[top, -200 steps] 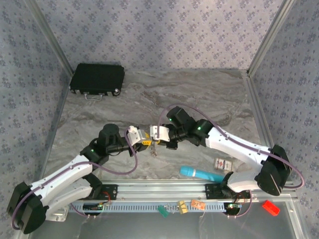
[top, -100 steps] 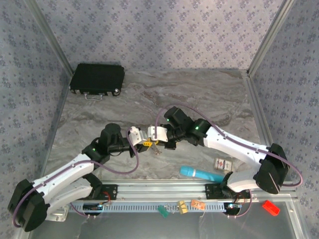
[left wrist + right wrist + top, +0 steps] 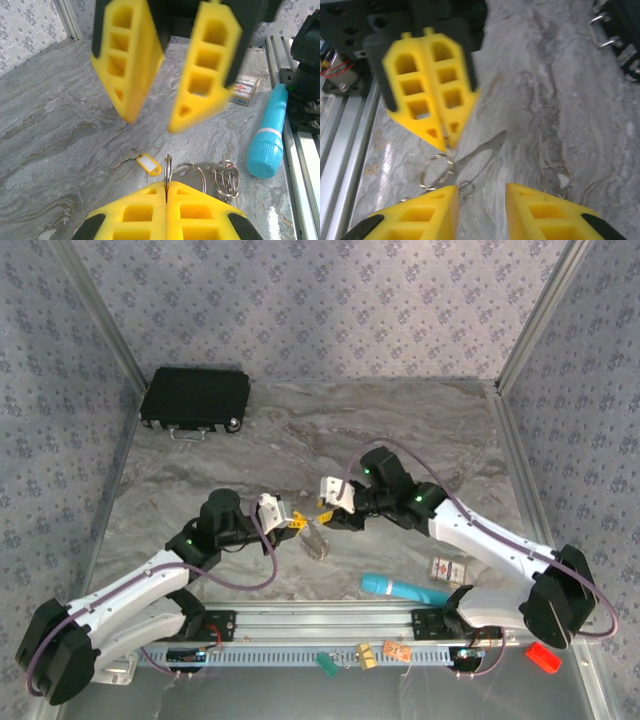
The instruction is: Put the keys on the keyring
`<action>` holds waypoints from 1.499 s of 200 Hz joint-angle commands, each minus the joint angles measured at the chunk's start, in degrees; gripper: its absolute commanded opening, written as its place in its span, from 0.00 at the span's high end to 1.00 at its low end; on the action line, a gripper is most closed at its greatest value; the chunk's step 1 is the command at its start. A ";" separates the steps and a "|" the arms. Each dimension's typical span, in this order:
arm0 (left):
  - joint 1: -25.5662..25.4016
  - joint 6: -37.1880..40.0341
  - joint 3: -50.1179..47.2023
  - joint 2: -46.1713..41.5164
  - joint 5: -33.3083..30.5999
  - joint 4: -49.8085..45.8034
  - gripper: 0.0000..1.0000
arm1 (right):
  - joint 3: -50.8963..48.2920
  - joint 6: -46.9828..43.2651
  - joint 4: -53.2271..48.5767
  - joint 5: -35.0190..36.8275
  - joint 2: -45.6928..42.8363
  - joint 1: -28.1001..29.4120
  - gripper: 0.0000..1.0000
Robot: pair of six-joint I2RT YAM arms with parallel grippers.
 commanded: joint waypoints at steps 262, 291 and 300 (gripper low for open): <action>-0.21 -5.11 -4.14 0.29 0.55 11.58 1.00 | -8.64 5.36 17.36 -6.76 2.31 0.03 0.71; -0.18 -5.03 -3.94 0.41 0.72 11.62 1.00 | -7.89 5.63 18.35 -7.66 3.36 0.22 0.73; -0.24 -5.06 -3.92 0.51 0.87 11.65 1.00 | -7.75 5.94 18.82 -7.99 3.54 0.36 0.73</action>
